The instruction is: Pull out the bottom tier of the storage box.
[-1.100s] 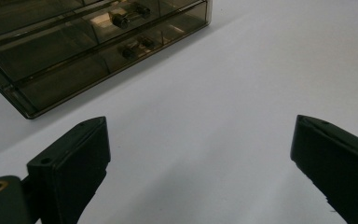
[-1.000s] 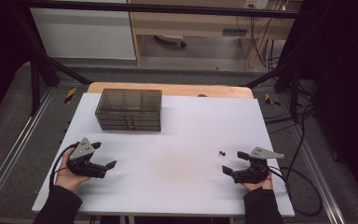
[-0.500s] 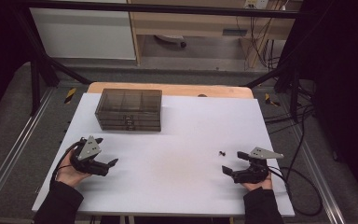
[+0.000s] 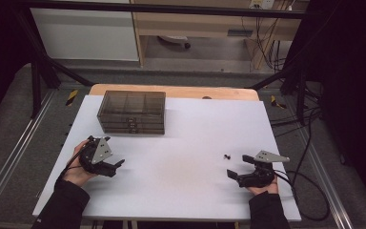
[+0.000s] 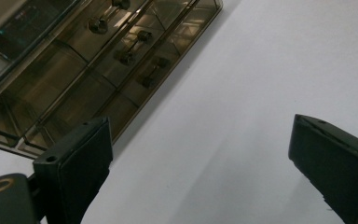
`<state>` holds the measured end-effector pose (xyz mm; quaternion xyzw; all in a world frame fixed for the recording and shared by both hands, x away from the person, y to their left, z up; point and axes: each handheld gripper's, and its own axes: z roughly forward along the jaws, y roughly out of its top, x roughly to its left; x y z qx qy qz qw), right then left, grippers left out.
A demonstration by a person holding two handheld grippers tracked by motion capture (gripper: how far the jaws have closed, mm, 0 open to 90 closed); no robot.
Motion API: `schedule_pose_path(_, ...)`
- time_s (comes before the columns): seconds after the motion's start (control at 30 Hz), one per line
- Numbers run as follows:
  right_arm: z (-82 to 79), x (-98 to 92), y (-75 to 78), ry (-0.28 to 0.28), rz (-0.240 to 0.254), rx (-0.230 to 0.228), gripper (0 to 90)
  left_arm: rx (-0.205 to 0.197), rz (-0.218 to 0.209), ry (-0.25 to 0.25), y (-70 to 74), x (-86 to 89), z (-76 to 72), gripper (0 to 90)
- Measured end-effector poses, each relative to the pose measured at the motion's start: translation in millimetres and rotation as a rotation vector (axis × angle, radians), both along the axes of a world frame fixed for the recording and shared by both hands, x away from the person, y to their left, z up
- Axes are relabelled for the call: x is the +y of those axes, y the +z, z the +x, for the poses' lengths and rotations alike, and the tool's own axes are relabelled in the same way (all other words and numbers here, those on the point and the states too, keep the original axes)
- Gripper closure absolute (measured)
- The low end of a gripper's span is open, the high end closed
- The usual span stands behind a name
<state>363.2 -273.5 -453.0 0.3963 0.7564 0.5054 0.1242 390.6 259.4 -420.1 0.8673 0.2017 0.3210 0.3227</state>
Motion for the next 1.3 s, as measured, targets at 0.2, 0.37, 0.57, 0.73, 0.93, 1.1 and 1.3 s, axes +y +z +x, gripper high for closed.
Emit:
schedule_pose_path(0.2, 0.0, 0.1, -0.2, 0.0, -0.002, 0.001, 0.6, -0.027, 0.067, 0.003, -0.8, -5.9, 3.3, 6.7)
schedule_pose_path(0.37, 0.0, 0.3, -0.3, -0.001, -0.005, 0.002, 0.6, -0.043, 0.119, 0.004, -2.6, -10.2, 7.4, 6.8)
schedule_pose_path(0.57, 0.1, 0.0, -0.2, 0.0, -0.007, 0.0, 0.6, -0.091, 0.172, -0.003, -4.7, -15.8, 10.4, 9.3)
schedule_pose_path(0.73, 0.3, 0.3, -0.6, 0.001, -0.008, -0.001, 0.6, -0.134, 0.234, -0.005, -10.0, -18.7, 13.2, 11.6)
schedule_pose_path(0.93, 0.4, 0.3, -0.7, 0.0, -0.009, -0.001, 0.6, -0.175, 0.28, -0.005, -16.1, -22.1, 17.2, 16.2)
schedule_pose_path(1.1, 0.4, 0.7, -1.0, 0.0, -0.009, 0.001, 0.6, -0.201, 0.305, -0.006, -19.3, -24.4, 20.3, 19.2)
schedule_pose_path(1.3, 0.4, 0.8, -1.0, 0.0, -0.009, 0.001, 0.6, -0.251, 0.333, -0.016, -22.7, -28.7, 23.2, 26.5)
